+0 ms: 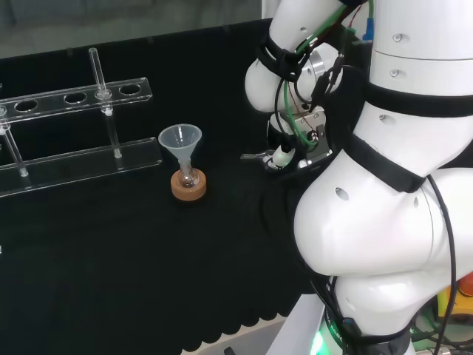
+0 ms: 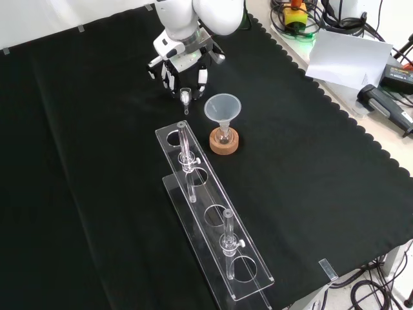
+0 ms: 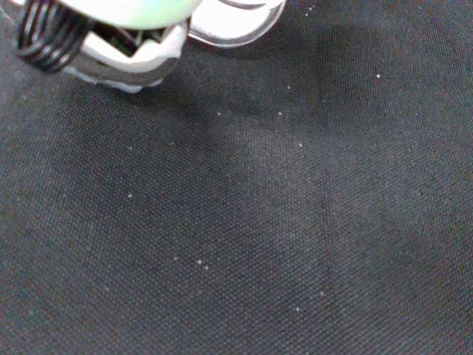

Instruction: Pick up the weighing funnel.

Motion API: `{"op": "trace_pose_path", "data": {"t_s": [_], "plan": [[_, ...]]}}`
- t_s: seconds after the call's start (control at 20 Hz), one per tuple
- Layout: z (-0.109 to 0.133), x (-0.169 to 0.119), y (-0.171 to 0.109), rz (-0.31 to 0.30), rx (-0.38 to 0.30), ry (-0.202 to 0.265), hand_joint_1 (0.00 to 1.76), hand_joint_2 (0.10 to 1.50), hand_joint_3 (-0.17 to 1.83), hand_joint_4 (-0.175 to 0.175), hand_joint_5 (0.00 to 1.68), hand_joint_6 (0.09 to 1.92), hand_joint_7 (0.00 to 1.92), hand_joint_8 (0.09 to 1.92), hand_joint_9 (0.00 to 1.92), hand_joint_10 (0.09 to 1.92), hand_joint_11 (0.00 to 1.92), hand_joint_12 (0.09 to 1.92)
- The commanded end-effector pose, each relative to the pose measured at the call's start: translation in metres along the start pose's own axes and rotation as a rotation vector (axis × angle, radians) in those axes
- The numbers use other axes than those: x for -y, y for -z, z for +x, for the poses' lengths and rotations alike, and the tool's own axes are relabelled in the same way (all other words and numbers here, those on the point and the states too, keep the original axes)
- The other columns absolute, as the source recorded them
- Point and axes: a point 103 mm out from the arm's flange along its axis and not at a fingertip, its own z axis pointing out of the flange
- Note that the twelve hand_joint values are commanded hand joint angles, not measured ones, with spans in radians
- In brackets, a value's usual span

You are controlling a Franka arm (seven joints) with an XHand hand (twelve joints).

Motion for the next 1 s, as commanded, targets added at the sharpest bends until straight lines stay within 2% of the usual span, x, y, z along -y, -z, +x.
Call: {"op": "trace_pose_path", "data": {"t_s": [0.05,1.0], "plan": [[-0.0007,-0.0001,0.0017,-0.013,0.001,-0.003,1.13,0.67,0.53,0.175,1.45,0.27,1.47,0.28,1.03,0.24,0.00,1.44],[0.0025,0.0027,0.0043,-0.028,-0.009,-0.015,1.14,0.64,0.58,0.175,1.47,0.24,1.50,0.26,1.05,0.23,0.00,1.45]]}}
